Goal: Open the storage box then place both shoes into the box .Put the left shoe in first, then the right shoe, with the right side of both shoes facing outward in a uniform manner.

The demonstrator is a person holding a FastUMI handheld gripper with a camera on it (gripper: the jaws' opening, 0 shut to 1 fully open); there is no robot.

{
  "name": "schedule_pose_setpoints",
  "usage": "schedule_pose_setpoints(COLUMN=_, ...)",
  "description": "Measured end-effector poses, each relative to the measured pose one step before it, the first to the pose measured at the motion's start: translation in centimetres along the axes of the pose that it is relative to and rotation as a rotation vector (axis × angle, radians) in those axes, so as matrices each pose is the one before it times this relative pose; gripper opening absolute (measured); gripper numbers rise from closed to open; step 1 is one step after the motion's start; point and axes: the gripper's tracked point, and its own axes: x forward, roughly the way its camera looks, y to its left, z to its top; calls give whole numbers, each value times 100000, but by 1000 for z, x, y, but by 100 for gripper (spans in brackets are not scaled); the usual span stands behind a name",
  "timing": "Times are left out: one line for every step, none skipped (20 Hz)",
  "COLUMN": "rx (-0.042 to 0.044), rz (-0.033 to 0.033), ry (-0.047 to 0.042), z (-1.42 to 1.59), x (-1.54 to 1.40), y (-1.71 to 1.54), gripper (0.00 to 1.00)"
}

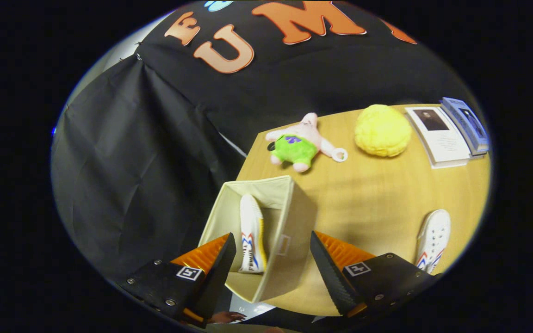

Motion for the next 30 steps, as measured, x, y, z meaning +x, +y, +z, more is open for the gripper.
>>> schedule_pose_setpoints(rx=-55, rz=-4127, ry=-1485, z=74, x=-790, y=-2279, gripper=96)
schedule_pose_setpoints(rx=408, rz=-3862, ry=-758, z=-281, x=-516, y=-2264, gripper=96)
schedule_pose_setpoints(rx=875, rz=-4196, ry=-494, z=-316, x=-550, y=-2272, gripper=97)
schedule_pose_setpoints(rx=647, rz=-4187, ry=-338, z=-450, x=-362, y=-2349, gripper=97)
schedule_pose_setpoints(rx=166, rz=-4900, ry=-181, z=-519, x=-76, y=-2573, gripper=97)
schedule_pose_setpoints(rx=351, rz=-4962, ry=761, z=-774, x=-86, y=-2560, gripper=97)
schedule_pose_setpoints(rx=502, rz=-4079, ry=1252, z=-1011, x=15, y=-2335, gripper=98)
schedule_pose_setpoints(rx=814, rz=-3302, ry=1290, z=-1024, x=-25, y=-2023, gripper=98)
schedule_pose_setpoints(rx=810, rz=-3300, ry=746, z=-864, x=163, y=-2102, gripper=98)
schedule_pose_setpoints(rx=949, rz=-2864, ry=874, z=-791, x=101, y=-1862, gripper=98)
schedule_pose_setpoints(rx=852, rz=-2028, ry=971, z=-831, x=207, y=-1846, gripper=98)
schedule_pose_setpoints(rx=797, rz=-1579, ry=1241, z=-1028, x=217, y=-1606, gripper=98)
schedule_pose_setpoints(rx=171, rz=-1555, ry=550, z=-712, x=625, y=-1632, gripper=98)
schedule_pose_setpoints(rx=299, rz=-1912, ry=1867, z=-977, x=780, y=-1585, gripper=98)
schedule_pose_setpoints(rx=295, rz=-281, ry=1612, z=-808, x=497, y=-905, gripper=98)
schedule_pose_setpoints(rx=656, rz=148, ry=1399, z=-662, x=646, y=-613, gripper=98)
schedule_pose_setpoints(rx=988, rz=621, ry=1782, z=-898, x=584, y=-970, gripper=97)
schedule_pose_setpoints(rx=1076, rz=702, ry=1513, z=-710, x=916, y=-339, gripper=97)
schedule_pose_setpoints(rx=66, rz=1487, ry=1527, z=-633, x=559, y=169, gripper=95)
schedule_pose_setpoints(rx=29, rz=699, ry=412, z=-334, x=601, y=47, gripper=93)
schedule_pose_setpoints(rx=743, rz=2048, ry=784, z=-158, x=466, y=398, gripper=89)
schedule_pose_setpoints(rx=993, rz=1607, ry=601, z=-168, x=267, y=368, gripper=84)
schedule_pose_setpoints(rx=-190, rz=1092, ry=-1536, z=338, x=488, y=140, gripper=79)
schedule_pose_setpoints(rx=-72, rz=2682, ry=1679, z=-191, x=-101, y=567, gripper=74)
schedule_pose_setpoints(rx=3148, rz=984, ry=826, z=76, x=-297, y=355, gripper=63)
schedule_pose_setpoints(rx=2312, rz=-442, ry=307, z=117, x=193, y=-57, gripper=49)
schedule_pose_setpoints(rx=1351, rz=-519, ry=-990, z=95, x=-7, y=-461, gripper=42)
schedule_pose_setpoints(rx=2785, rz=8, ry=-668, z=106, x=-225, y=54, gripper=36)
schedule_pose_setpoints(rx=215, rz=758, ry=-1136, z=176, x=-106, y=333, gripper=24)
schedule_pose_setpoints(rx=18, rz=-34, ry=-389, z=199, x=-202, y=73, gripper=19)
